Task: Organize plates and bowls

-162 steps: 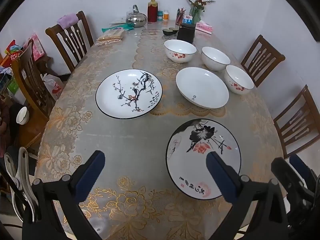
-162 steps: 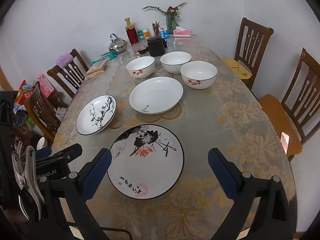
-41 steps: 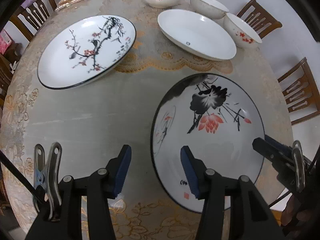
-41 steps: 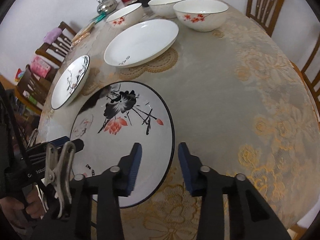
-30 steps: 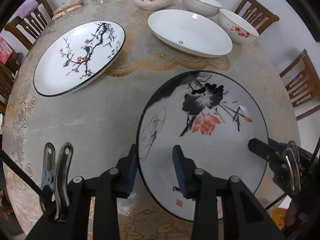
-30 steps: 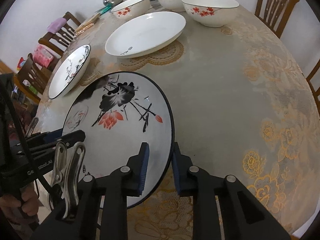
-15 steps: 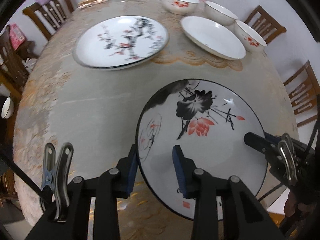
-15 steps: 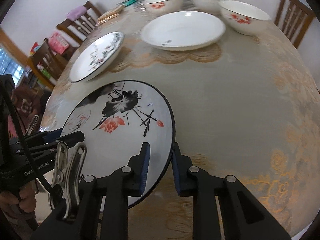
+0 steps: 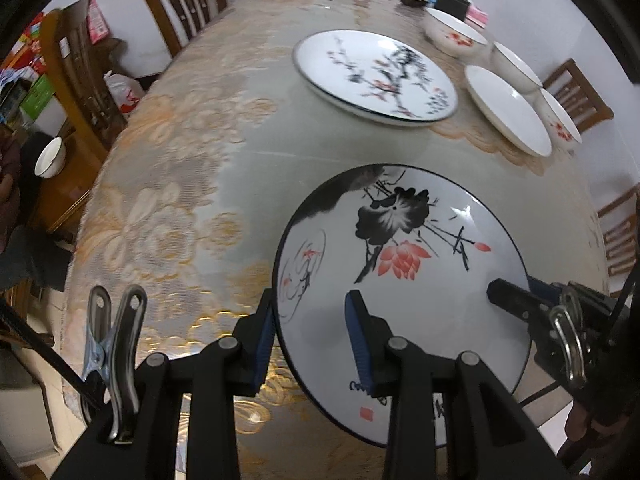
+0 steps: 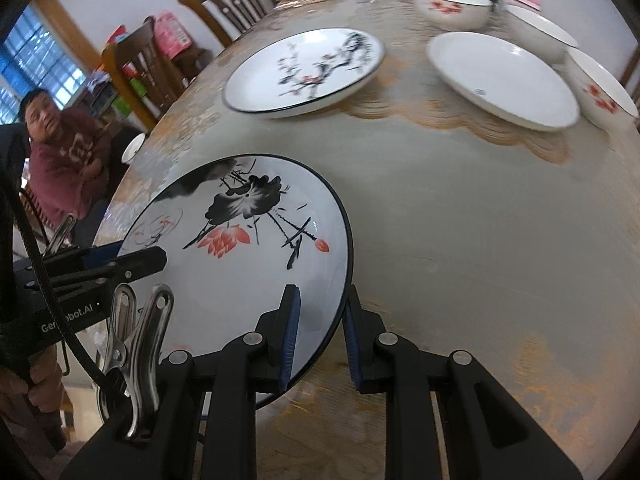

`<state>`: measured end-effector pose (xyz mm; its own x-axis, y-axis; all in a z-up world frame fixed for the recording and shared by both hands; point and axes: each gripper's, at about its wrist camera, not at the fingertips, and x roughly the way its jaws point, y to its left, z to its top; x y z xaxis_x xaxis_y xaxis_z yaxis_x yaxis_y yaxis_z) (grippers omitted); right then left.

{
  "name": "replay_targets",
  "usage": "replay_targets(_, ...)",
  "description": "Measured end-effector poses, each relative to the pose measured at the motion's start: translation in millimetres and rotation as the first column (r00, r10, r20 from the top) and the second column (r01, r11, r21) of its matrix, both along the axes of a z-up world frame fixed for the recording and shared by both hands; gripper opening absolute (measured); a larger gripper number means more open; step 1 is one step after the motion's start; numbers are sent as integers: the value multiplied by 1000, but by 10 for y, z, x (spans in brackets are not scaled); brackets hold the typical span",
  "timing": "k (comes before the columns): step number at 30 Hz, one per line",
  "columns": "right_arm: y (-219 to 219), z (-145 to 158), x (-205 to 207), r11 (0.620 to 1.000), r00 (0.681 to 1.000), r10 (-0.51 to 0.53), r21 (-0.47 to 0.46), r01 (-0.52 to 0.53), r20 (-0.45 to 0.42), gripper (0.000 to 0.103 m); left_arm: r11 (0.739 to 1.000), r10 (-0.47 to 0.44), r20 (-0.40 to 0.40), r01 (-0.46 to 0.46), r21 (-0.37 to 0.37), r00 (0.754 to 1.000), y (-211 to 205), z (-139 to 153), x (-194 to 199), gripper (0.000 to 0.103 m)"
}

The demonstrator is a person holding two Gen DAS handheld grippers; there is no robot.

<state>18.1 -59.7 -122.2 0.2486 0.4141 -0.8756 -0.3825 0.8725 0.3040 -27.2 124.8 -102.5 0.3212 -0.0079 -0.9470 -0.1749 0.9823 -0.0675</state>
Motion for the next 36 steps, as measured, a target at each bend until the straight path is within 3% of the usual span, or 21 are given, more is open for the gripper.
replay_targets(13, 446, -42, -31, 999, 999, 47, -22, -47, -14, 23, 999, 46, 2, -46, 5, 999, 423, -88, -30, 35)
replay_targets(27, 434, 17, -104, 999, 1000, -5, -35, 4, -18, 23, 1000, 12, -1, -12, -21, 1000, 521, -155, -54, 35)
replay_targets(36, 374, 160, -169, 997, 997, -77, -10, 77, 27, 36, 1000, -7, 7, 7, 13, 1000, 548, -72, -60, 46)
